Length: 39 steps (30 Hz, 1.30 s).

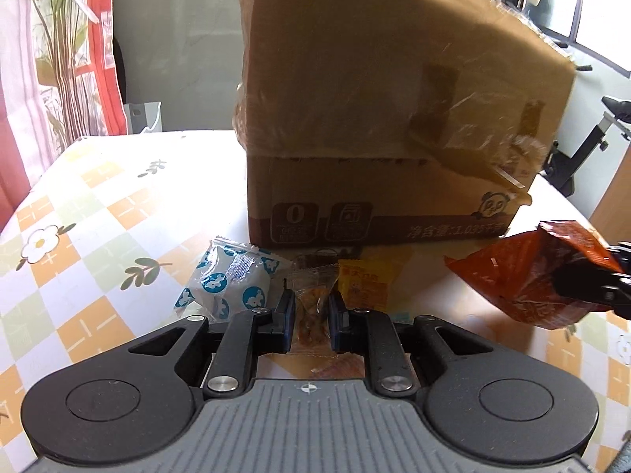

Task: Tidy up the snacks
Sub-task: 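Grasp the orange chip bag with right tool while left tool grasps the clear brown packet, then lift both packets over the box and open both tools to drop them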

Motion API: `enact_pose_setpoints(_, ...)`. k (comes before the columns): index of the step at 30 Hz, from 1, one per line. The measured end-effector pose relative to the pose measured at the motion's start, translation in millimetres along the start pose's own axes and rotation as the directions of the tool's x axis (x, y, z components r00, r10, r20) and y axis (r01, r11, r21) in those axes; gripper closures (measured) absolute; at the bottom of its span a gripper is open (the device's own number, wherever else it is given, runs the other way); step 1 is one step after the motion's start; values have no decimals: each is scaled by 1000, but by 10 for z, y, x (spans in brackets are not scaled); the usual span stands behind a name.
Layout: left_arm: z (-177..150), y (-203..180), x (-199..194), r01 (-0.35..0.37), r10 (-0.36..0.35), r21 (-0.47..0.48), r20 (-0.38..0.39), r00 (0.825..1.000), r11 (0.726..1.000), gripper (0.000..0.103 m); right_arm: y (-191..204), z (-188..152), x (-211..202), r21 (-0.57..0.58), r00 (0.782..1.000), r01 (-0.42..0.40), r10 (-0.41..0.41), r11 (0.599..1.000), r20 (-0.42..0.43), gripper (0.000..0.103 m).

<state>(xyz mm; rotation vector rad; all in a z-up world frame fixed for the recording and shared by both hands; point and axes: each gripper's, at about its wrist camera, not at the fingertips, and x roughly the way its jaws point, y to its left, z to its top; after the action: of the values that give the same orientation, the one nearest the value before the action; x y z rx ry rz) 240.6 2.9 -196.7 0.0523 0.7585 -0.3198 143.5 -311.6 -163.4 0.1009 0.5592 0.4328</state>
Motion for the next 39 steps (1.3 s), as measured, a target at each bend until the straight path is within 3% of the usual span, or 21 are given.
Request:
enact_pose_setpoints(13, 261, -114, -738, 59, -62, 27, 168, 984, 998, 84, 125, 259, -358, -11, 993, -52, 53, 999, 107, 52)
enact_pose_setpoints(17, 515, -135, -920, 75, -84, 44, 242, 967, 996, 84, 157, 559, -532, -33, 980, -80, 85, 996, 178, 53)
enact_pose_setpoints(23, 985, -269, -1118, 90, -110, 73, 360, 926, 993, 84, 171, 1121, -751, -50, 952, -98, 109, 994, 287, 54)
enact_pose_setpoints(28, 1350, -367, -1070, 88, -115, 86, 406, 906, 992, 84, 104, 1551, -729, -60, 924, -99, 114, 993, 365, 53)
enact_pose_setpoints(33, 1653, -361, -828, 74, -99, 77, 410, 907, 994, 84, -55, 1830, -376, -40, 924, -77, 86, 996, 373, 53)
enact_pose_setpoints(39, 1926, -308, -412, 57, -75, 59, 368, 927, 997, 84, -332, 1942, 226, 35, 950, -52, 39, 998, 311, 53)
